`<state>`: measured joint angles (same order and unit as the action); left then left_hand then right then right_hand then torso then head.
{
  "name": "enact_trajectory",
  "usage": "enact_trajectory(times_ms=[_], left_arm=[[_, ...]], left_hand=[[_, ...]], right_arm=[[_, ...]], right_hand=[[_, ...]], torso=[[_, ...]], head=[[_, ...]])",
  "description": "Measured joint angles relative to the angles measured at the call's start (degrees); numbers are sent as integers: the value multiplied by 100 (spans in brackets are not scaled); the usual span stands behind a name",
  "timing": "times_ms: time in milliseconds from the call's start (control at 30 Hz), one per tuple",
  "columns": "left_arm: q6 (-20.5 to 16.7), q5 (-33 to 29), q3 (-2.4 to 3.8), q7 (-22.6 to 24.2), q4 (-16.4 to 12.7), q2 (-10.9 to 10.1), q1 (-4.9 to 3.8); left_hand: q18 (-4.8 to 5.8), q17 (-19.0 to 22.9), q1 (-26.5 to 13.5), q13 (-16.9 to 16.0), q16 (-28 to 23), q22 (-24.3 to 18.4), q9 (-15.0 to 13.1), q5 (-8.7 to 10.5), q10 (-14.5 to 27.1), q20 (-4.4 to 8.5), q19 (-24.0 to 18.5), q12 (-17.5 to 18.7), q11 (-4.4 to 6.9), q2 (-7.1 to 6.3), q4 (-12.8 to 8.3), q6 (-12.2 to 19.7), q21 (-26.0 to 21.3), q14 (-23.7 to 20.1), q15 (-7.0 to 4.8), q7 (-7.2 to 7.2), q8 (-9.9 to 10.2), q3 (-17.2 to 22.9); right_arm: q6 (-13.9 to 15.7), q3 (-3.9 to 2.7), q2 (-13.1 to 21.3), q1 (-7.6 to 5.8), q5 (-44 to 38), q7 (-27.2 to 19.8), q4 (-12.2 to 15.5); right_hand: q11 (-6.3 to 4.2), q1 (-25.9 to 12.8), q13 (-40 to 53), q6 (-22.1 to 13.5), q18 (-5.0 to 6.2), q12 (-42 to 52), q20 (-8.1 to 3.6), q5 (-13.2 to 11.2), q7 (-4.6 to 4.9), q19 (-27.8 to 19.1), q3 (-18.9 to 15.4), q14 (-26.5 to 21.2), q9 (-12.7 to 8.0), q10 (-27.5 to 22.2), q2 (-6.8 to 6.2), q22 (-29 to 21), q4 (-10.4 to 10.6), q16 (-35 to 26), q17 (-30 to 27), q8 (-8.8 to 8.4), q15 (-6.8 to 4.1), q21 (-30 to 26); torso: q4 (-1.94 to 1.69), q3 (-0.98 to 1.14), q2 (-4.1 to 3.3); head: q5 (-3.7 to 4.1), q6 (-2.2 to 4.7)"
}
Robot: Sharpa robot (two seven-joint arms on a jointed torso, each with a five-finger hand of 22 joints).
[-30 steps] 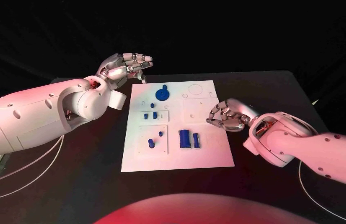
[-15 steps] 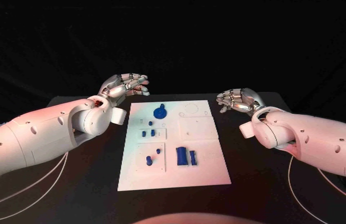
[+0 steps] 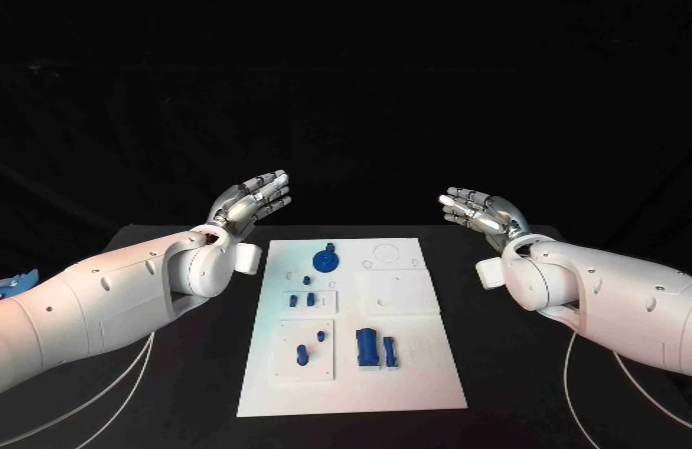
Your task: Assemble the parts on the task board
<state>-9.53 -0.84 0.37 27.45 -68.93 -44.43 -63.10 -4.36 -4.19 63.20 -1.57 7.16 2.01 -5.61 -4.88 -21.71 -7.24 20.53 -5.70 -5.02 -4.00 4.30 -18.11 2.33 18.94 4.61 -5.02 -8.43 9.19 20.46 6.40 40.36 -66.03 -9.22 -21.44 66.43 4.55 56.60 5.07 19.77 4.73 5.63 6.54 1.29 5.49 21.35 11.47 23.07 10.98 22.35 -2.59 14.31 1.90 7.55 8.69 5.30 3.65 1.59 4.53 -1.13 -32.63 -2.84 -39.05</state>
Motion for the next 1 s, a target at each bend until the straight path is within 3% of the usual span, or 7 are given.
enact_trajectory(times_ms=[33,100,133,233,367,600,1000], left_arm=[[-21,1,-1,-2,-36,0,4],[-97,2,-5,-4,-149,-1,24],[-144,3,-7,-5,-211,-1,34],[-375,5,-9,-4,-455,-5,66],[-854,6,-17,7,-878,-22,126],[-1954,10,-33,41,-1639,-24,233],[-3137,13,-39,103,-2086,-27,293]], left_hand=[[53,61,-247,24,-107,-29,84,73,318,106,-303,85,73,59,-62,267,-35,-280,-70,72,124,-136],[128,175,-839,64,-300,-86,235,205,907,300,-856,240,212,165,-182,756,-100,-792,-194,207,351,-381],[183,210,-1391,78,-360,-100,284,246,1095,363,-1034,289,255,202,-219,913,-118,-955,-233,250,423,-462],[222,293,-3223,110,-502,-139,393,341,1520,507,-1436,399,355,280,-300,1264,-157,-1323,-326,353,589,-639],[314,353,-4659,129,-600,-170,470,394,1826,609,-1720,459,420,336,-374,1518,-168,-1590,-391,421,711,-761],[313,397,-5813,144,-655,-187,533,446,2037,698,-1915,520,491,382,-405,1707,-188,-1781,-450,490,778,-842],[402,414,-6289,152,-678,-196,556,468,2150,723,-2033,533,502,400,-438,1781,-214,-1874,-459,502,824,-888]], right_arm=[[22,-12,13,16,4,0,47],[105,-67,53,71,31,-3,240],[152,-97,70,97,48,-11,340],[380,-220,135,191,126,-69,746],[821,-401,245,353,283,-199,1408],[1637,-598,396,544,604,-471,2171],[2211,-635,432,585,865,-692,2344]], right_hand=[[-66,-288,-75,-293,-73,-82,-96,-19,-80,-314,-168,-340,-162,-330,39,-211,-28,-111,-128,-79,-53,-23],[-172,-1486,-193,-754,-169,-213,-247,-32,-210,-813,-438,-879,-419,-850,97,-546,-72,-288,-332,-203,-138,-38],[-230,-2272,-256,-997,-169,-282,-328,-52,-276,-1076,-578,-1162,-554,-1129,128,-721,-97,-381,-439,-266,-183,-69],[-319,-3590,-354,-1383,-304,-394,-459,-75,-382,-1492,-802,-1615,-768,-1564,182,-1001,-133,-526,-609,-370,-254,-82],[-386,-4566,-426,-1665,-305,-458,-551,-78,-459,-1796,-967,-1939,-925,-1877,217,-1206,-158,-633,-732,-424,-307,-110],[-445,-5324,-481,-1852,-394,-519,-620,-100,-535,-2000,-1067,-2166,-1046,-2096,249,-1362,-181,-703,-827,-490,-355,-131],[-455,-5630,-502,-1957,-393,-543,-652,-100,-549,-2109,-1123,-2278,-1094,-2204,259,-1426,-189,-735,-864,-512,-366,-131]], torso=[[-14,3,2],[-61,16,16],[-89,23,25],[-203,50,62],[-335,83,107],[-431,109,138],[-451,114,144]], head=[[12,20],[52,90],[73,125],[156,258],[237,393],[281,463],[285,467]])
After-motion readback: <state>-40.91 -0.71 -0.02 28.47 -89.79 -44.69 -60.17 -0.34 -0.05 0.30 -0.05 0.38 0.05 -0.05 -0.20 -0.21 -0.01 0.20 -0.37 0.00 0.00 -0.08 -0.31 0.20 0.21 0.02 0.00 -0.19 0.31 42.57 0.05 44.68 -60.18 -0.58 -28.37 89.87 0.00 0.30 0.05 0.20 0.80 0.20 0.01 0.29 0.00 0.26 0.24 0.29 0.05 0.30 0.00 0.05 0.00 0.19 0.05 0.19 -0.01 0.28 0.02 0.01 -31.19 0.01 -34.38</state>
